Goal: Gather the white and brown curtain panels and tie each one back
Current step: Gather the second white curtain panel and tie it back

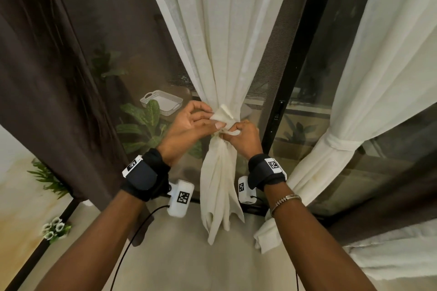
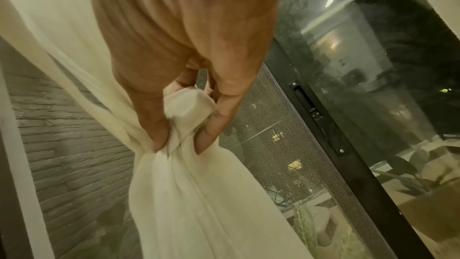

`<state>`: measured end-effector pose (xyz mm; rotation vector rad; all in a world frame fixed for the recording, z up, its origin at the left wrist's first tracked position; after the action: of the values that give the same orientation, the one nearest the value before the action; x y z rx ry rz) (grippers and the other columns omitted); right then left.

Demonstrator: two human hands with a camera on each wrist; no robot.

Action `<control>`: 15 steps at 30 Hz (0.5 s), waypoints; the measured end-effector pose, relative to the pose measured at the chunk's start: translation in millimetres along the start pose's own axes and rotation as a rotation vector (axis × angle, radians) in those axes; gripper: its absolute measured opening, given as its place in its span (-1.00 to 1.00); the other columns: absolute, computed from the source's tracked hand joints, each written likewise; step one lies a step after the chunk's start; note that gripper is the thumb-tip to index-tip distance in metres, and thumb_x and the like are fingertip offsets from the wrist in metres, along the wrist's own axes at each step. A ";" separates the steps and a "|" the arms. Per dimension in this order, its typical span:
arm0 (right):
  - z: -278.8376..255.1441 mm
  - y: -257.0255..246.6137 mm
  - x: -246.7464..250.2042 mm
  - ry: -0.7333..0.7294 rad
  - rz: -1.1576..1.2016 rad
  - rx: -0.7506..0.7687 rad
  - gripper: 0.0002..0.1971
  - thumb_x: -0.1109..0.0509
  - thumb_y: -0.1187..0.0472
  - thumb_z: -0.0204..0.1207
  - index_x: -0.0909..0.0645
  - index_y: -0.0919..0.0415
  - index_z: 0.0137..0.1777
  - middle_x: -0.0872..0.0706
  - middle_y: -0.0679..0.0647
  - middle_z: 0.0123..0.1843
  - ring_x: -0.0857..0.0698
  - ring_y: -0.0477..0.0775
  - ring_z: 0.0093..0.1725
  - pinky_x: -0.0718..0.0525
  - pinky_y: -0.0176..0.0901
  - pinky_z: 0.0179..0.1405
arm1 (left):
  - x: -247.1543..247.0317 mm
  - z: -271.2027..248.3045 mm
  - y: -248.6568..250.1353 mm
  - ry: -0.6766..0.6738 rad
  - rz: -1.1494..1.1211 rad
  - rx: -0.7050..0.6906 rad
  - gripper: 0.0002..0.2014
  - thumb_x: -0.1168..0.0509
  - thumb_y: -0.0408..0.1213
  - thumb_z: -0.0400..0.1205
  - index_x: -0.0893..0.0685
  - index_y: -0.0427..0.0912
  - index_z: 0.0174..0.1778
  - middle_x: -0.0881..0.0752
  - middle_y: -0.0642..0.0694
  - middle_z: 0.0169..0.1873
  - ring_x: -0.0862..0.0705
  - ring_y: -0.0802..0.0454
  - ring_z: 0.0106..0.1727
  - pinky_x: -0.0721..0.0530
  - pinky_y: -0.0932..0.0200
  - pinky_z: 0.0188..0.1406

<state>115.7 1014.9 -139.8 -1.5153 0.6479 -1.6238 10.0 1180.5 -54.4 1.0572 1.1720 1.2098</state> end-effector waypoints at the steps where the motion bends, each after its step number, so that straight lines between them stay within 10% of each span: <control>1: 0.0 -0.5 1.2 0.007 -0.003 -0.005 -0.76 -0.81 0.07 0.34 -0.90 0.14 -0.09 -0.79 0.12 0.08 -0.74 0.10 0.09 -0.69 -0.06 0.11 | 0.9 2.9 -1.5 0.020 0.052 -0.021 -0.52 -0.58 -0.52 0.59 -0.57 -0.31 0.38 -0.89 -0.18 0.01 -0.89 -0.09 0.08 -0.85 -0.03 0.27; 6: 0.6 -8.8 5.6 -0.043 -0.013 0.033 -0.81 -0.78 0.15 0.40 -0.93 0.25 -0.10 -0.62 -0.29 -0.35 -0.57 -0.33 -0.31 -0.48 -0.56 -0.35 | -5.8 15.7 -17.3 -0.041 0.411 -0.080 -0.82 -0.52 -0.36 0.70 -0.84 -0.38 0.16 -0.85 -0.20 -0.18 -0.74 0.18 -0.28 -0.75 0.27 -0.13; 11: -0.5 -7.7 3.1 -0.188 -0.018 0.007 -0.82 -0.76 0.16 0.43 -0.95 0.22 -0.05 -0.87 -0.05 -0.25 -0.85 -0.02 -0.16 -0.87 0.01 -0.01 | 6.5 25.6 -59.6 -0.074 0.656 0.042 -0.85 -0.63 -0.21 0.62 -0.93 -0.14 0.05 -0.87 -0.34 -0.10 -0.66 0.04 -0.19 -0.63 0.08 -0.04; 15: -3.6 -11.2 1.7 -0.300 -0.029 0.010 -0.82 -0.73 0.14 0.49 -0.95 0.20 0.02 -0.94 0.07 -0.09 -0.88 0.06 0.00 -0.87 0.17 0.17 | 11.5 26.2 -74.6 -0.014 0.599 0.031 -0.85 -0.71 -0.25 0.51 -0.95 -0.05 -0.04 -0.92 -0.18 -0.15 -0.69 0.25 -0.26 -0.63 0.34 -0.10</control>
<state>110.0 1019.1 -130.3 -1.7240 0.4529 -1.3790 44.5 1186.2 -126.1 1.4993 0.8858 1.6381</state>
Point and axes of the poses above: each hand's wrist, its own z-axis towards the middle knuckle, its own x-axis out of the back of the hand, y = z × x, the point moved 7 cm from there along z, towards the middle knuckle
